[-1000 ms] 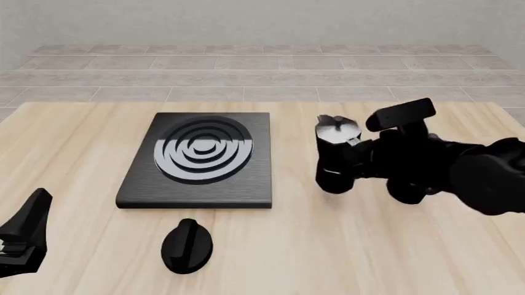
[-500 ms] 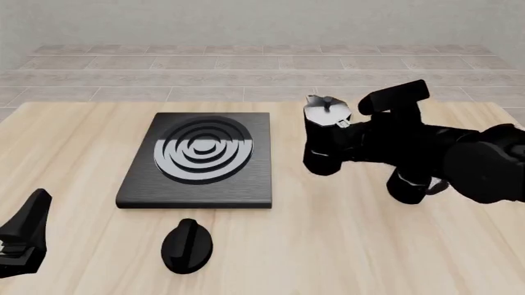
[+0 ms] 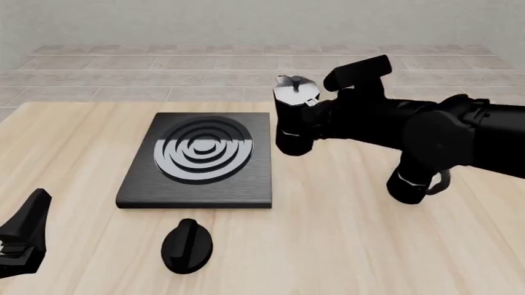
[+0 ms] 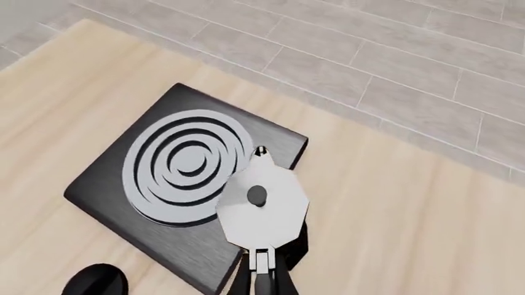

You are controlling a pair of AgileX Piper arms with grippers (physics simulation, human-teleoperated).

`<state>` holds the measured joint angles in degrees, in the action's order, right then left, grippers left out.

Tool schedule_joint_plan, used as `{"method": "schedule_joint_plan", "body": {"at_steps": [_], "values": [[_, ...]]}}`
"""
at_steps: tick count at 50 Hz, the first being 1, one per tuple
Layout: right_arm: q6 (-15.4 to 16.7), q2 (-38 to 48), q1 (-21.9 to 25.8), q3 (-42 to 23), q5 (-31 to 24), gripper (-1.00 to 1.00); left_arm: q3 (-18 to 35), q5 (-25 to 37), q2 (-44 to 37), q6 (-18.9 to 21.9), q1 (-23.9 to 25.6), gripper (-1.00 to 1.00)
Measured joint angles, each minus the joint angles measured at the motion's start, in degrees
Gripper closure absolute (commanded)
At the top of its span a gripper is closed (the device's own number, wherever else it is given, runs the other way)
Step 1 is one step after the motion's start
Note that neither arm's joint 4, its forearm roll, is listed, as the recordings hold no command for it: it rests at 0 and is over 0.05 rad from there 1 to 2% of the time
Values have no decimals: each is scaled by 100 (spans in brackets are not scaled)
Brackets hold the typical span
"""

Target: Put both moka pots on the stove.

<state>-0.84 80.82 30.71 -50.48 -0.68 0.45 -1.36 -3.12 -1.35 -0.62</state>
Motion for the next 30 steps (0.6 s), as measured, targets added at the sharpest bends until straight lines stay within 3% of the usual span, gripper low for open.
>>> {"method": "schedule_joint_plan", "body": {"at_steps": [30], "values": [[55, 818, 584, -1327, -209, 100, 24, 125, 144, 27, -18, -100]]}}
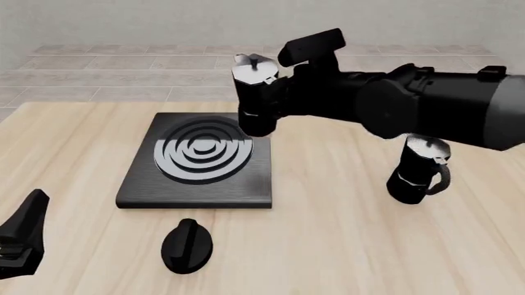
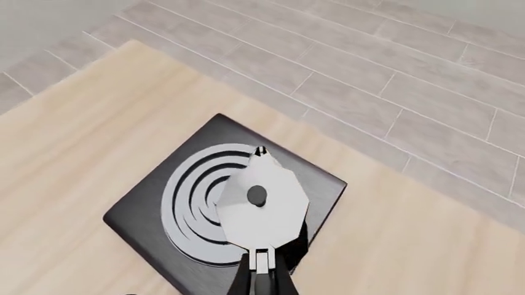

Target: Put both moka pots on the stove.

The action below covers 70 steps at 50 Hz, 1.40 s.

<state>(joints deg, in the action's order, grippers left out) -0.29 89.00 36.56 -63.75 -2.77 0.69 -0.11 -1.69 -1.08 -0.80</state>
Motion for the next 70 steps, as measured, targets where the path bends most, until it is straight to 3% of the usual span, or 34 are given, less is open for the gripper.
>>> {"method": "schedule_joint_plan", "body": {"at_steps": [47, 70], "values": [[-200, 1702, 722, -1971, -105, 100, 44, 106, 134, 36, 15, -100], [-271, 2429, 840, -2727, -206, 100, 16, 76, 156, 38, 18, -100]]}}
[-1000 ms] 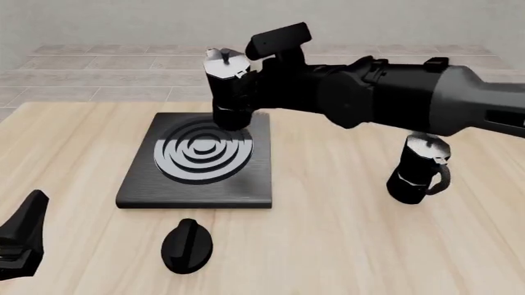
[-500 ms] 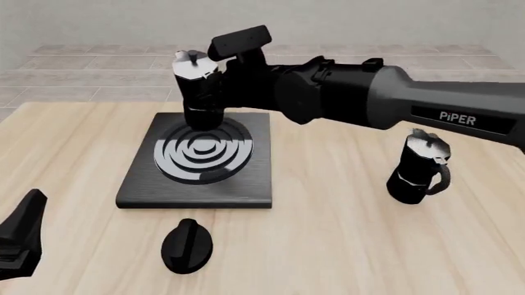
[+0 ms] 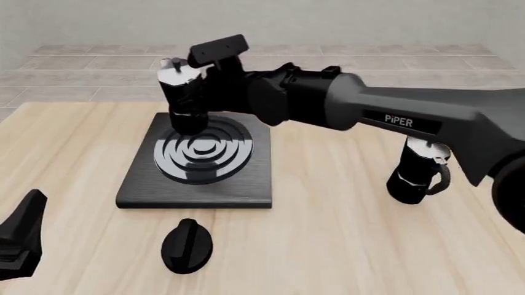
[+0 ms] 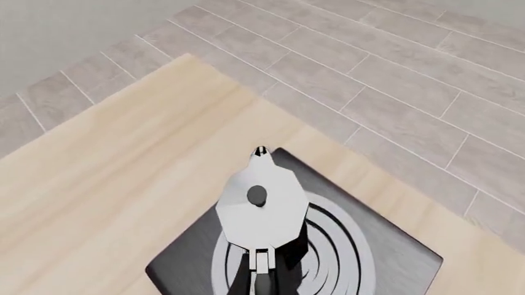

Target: Put both moka pots on the stove.

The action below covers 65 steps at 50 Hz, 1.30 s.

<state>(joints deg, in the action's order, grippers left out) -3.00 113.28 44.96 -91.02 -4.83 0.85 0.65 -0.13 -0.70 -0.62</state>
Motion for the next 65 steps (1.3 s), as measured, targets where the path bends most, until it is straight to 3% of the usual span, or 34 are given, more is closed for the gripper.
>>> {"method": "schedule_joint_plan", "body": {"at_steps": [20, 65], "values": [[-12, 404, 76, -538, -153, 100, -9, -12, 3, 1, -5, -100], [-123, 957, 122, -825, -116, 100, -12, -21, 7, -2, -58, -100]]}}
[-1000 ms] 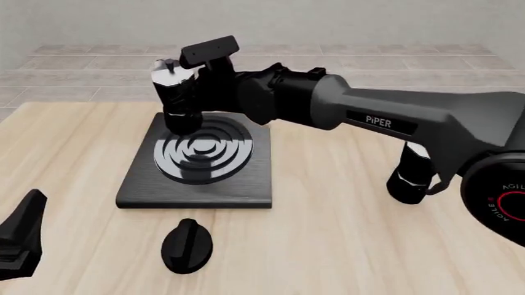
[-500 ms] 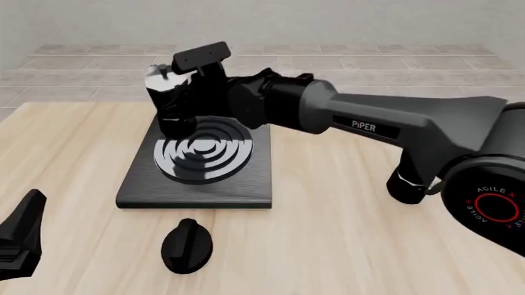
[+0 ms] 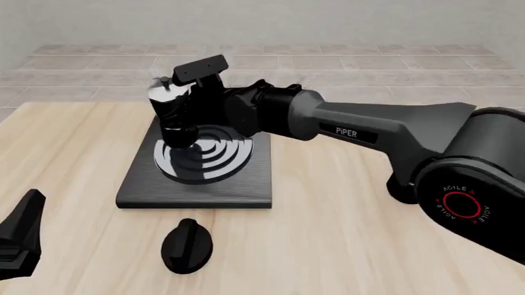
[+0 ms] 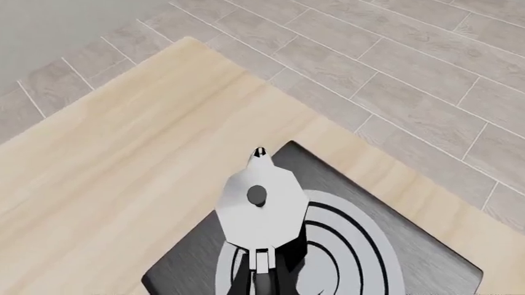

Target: Put both moka pots on the stove.

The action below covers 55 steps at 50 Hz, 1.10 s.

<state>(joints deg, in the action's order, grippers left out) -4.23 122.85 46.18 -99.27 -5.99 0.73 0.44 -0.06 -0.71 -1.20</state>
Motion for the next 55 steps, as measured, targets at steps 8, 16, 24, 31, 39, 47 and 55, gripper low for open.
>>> {"method": "schedule_joint_plan", "body": {"at_steps": [8, 16, 24, 31, 39, 47, 55], "values": [[-14, 68, -3, 8, 23, 100, 15, 18, 0, -3, -4, -100], [-34, 129, 7, 40, 52, 100, 10, 15, 0, -6, -6, -100], [-68, 140, 10, 51, 83, 100, 7, 17, 0, -11, -7, -100], [-87, 145, 6, 60, 119, 100, 14, 26, 0, -12, -8, -100], [-108, 155, 6, 62, 156, 100, 13, 26, -1, -14, -9, -100], [-140, 164, 18, 44, 152, 100, 12, 27, -2, -18, -9, -100], [-155, 176, 56, 10, 146, -100, 9, 27, -2, -18, -7, -100]]}}
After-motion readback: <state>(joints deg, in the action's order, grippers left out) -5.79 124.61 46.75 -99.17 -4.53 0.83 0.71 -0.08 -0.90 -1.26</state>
